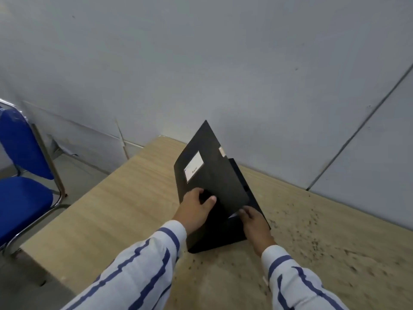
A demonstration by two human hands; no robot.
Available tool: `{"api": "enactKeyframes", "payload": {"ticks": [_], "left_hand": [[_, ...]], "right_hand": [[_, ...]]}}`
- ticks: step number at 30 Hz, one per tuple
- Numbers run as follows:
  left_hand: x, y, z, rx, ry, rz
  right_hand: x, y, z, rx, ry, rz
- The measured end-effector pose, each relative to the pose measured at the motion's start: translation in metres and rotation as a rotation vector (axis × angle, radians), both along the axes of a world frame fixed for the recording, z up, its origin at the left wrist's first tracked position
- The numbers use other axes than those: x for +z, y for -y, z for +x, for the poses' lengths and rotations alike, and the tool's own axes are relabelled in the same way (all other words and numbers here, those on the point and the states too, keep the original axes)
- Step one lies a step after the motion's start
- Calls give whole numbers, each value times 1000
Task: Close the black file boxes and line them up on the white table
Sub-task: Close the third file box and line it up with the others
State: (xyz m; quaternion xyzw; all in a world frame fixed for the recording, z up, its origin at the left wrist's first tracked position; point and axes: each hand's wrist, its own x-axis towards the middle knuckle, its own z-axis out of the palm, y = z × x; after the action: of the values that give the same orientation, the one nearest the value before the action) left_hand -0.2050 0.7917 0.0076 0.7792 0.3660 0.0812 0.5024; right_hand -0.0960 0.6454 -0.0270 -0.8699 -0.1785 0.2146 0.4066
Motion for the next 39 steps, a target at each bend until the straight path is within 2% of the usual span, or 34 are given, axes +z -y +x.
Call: {"api": "enactKeyframes", "payload": {"ticks": [2,4,6,10,12,14,18,21,26,31,34,36,39], "left_hand": [[-19,1,5,-12,-99,23],[-35,-1,8,-1,-194,58],[-47,-2,11,20,-243,74],[-61,0,17,48,-233,54],[-66,1,20,53,-226,62],[-71,2,21,61,-225,89],[-79,5,22,78,-232,145],[-83,7,23,73,-254,194],[-85,8,23,68,-274,224],[-87,9,20,63,-277,209],[-88,9,17,109,-243,152],[-88,11,14,219,-173,56],[-92,13,10,355,-181,27]], "right_hand": [[0,11,19,-117,-157,90],[1,19,32,-259,-419,288],[0,24,48,-355,-590,435],[3,25,72,-269,-655,413],[1,24,83,-201,-621,385],[0,25,91,-135,-493,289],[-11,22,94,84,-99,-114],[-26,10,87,157,77,-304],[-36,-13,75,321,147,-414],[-44,-10,70,377,248,-521],[-43,-7,66,287,186,-469],[-43,-4,63,166,85,-394],[-44,4,61,-5,-49,-293]]}}
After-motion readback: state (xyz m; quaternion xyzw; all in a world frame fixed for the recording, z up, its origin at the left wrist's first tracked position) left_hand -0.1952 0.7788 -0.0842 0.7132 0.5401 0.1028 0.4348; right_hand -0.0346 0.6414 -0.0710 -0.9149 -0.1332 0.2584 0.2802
